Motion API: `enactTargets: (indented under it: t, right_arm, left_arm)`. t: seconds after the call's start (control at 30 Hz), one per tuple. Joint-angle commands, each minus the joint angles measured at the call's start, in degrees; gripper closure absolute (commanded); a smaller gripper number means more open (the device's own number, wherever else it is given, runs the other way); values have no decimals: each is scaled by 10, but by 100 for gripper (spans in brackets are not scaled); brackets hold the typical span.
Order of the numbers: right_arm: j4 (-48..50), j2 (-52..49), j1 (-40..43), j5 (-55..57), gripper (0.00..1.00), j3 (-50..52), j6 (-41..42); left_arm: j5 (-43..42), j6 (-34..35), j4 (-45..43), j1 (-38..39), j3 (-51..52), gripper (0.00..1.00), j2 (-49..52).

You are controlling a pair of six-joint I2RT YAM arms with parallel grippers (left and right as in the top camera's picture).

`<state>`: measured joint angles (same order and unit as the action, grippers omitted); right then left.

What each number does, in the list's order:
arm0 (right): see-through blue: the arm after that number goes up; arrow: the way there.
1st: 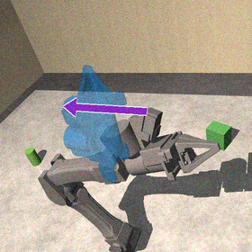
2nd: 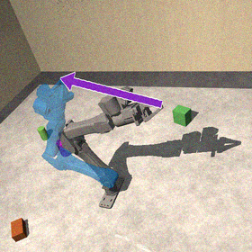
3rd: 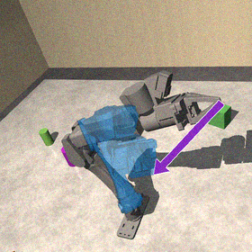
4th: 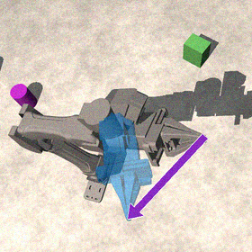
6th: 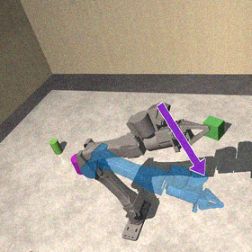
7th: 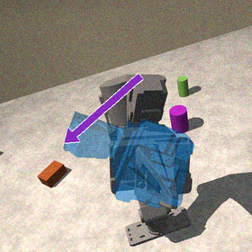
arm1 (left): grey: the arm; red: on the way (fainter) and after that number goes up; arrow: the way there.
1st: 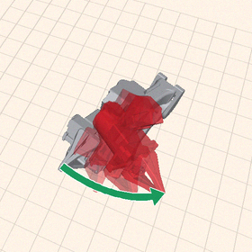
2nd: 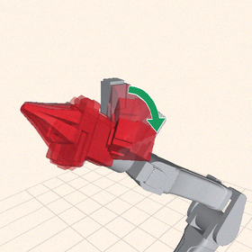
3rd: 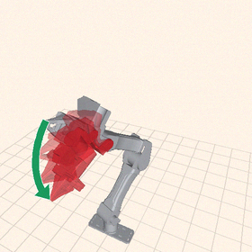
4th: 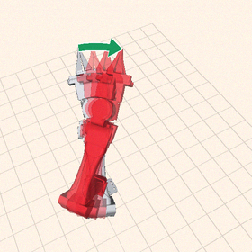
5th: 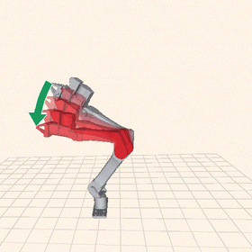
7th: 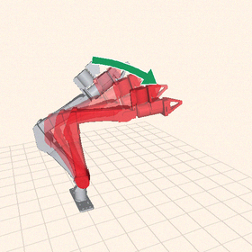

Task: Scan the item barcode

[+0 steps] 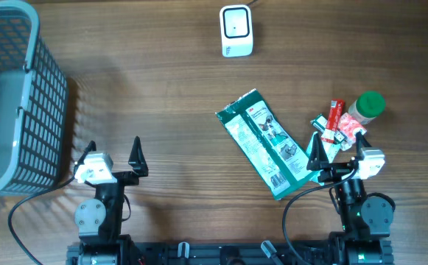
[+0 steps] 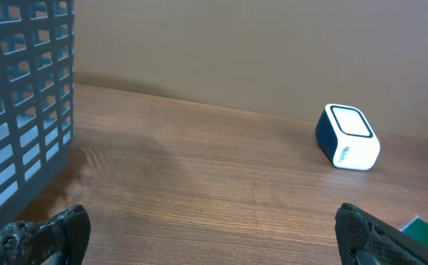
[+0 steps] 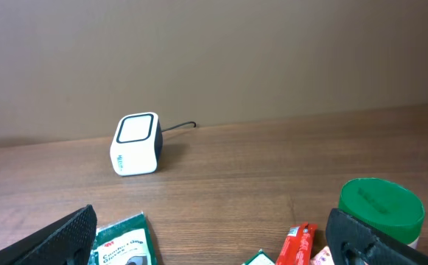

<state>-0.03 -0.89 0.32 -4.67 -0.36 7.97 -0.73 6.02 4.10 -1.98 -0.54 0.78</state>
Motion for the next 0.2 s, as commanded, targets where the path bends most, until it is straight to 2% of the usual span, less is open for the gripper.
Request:
enactTargets:
  t: [0.0, 0.17]
  right_arm:
    - [2, 6, 3, 8, 0, 1, 11]
    - [2, 6, 3, 8, 0, 1, 11]
  left_arm:
    - [-11, -15, 3, 2, 2, 0, -5]
    - [-11, -15, 3, 2, 2, 0, -5]
